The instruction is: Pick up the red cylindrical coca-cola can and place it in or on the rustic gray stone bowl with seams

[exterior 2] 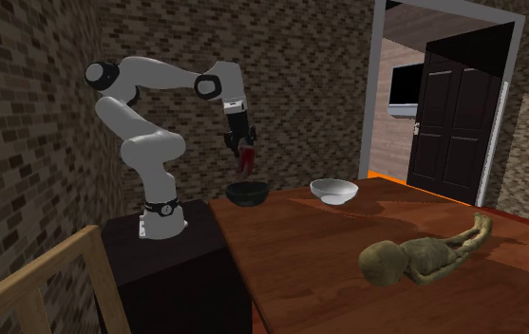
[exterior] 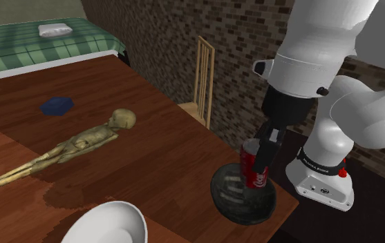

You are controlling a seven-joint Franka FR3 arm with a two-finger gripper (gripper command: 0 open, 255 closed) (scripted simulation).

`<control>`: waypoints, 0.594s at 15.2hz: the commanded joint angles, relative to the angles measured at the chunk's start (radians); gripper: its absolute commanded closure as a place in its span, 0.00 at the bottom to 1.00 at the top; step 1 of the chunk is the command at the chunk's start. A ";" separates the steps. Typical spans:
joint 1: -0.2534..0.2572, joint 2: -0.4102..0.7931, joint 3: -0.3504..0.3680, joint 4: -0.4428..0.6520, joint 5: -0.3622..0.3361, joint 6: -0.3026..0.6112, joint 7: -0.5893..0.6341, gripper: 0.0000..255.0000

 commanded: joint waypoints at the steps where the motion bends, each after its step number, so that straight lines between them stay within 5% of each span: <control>1: 0.003 0.011 0.014 -0.018 0.013 0.030 -0.003 1.00; 9: 0.021 0.039 0.058 -0.096 0.061 0.134 -0.017 1.00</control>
